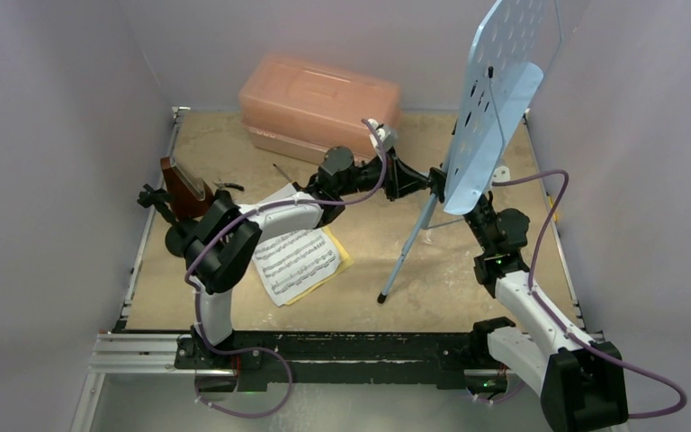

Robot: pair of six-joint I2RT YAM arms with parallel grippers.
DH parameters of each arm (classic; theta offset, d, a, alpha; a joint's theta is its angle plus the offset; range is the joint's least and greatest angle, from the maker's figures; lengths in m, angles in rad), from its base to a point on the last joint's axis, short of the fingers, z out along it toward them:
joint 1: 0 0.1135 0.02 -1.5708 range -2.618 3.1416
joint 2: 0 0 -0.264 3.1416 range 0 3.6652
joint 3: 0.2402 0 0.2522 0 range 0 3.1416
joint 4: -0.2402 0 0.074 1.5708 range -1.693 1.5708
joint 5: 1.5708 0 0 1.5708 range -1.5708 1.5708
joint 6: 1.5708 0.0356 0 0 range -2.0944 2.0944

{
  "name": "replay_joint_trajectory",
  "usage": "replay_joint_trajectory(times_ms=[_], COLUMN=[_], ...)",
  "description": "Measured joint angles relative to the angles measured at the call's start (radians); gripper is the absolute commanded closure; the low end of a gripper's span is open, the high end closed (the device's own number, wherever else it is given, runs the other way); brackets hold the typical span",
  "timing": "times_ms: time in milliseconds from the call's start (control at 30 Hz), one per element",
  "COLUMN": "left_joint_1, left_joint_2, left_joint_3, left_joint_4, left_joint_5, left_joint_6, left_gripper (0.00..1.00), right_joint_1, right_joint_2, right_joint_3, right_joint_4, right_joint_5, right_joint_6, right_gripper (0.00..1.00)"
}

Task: Pack up the instrument practice props
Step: Unscrew the knob on the music stand.

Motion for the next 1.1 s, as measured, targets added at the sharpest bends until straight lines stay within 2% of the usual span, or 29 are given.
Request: replay_joint_trajectory(times_ms=[167, 333, 467, 633, 767, 867, 1100], left_joint_1=[0.0, 0.0, 0.0, -0.001, -0.001, -0.001, -0.004], left_joint_2=[-0.01, -0.011, -0.011, -0.011, -0.011, -0.011, -0.011], left_joint_3=[0.029, 0.029, 0.029, 0.029, 0.029, 0.029, 0.028], left_joint_4=[-0.109, -0.13, -0.136, -0.137, -0.145, -0.153, -0.154], left_joint_5=[-0.059, -0.099, -0.117, -0.138, -0.161, -0.19, -0.223], left_joint_6=[-0.169, -0.322, -0.394, -0.438, -0.445, -0.444, -0.455], left_gripper=[0.87, 0.72, 0.65, 0.64, 0.73, 0.76, 0.76], right_joint_1=[-0.002, -0.002, -0.002, -0.002, -0.002, -0.002, -0.002], right_joint_2=[0.0, 0.0, -0.002, -0.002, -0.002, -0.002, -0.002], right_joint_3=[0.0, 0.001, 0.002, 0.002, 0.002, 0.002, 0.005], right_joint_4=[-0.001, -0.004, -0.008, -0.008, -0.008, -0.009, -0.016], right_joint_5=[0.01, 0.01, 0.01, 0.01, 0.01, 0.01, 0.01], right_joint_6=[0.0, 0.0, 0.0, 0.0, 0.0, 0.0, 0.0], right_gripper=[0.96, 0.96, 0.96, 0.96, 0.96, 0.96, 0.96])
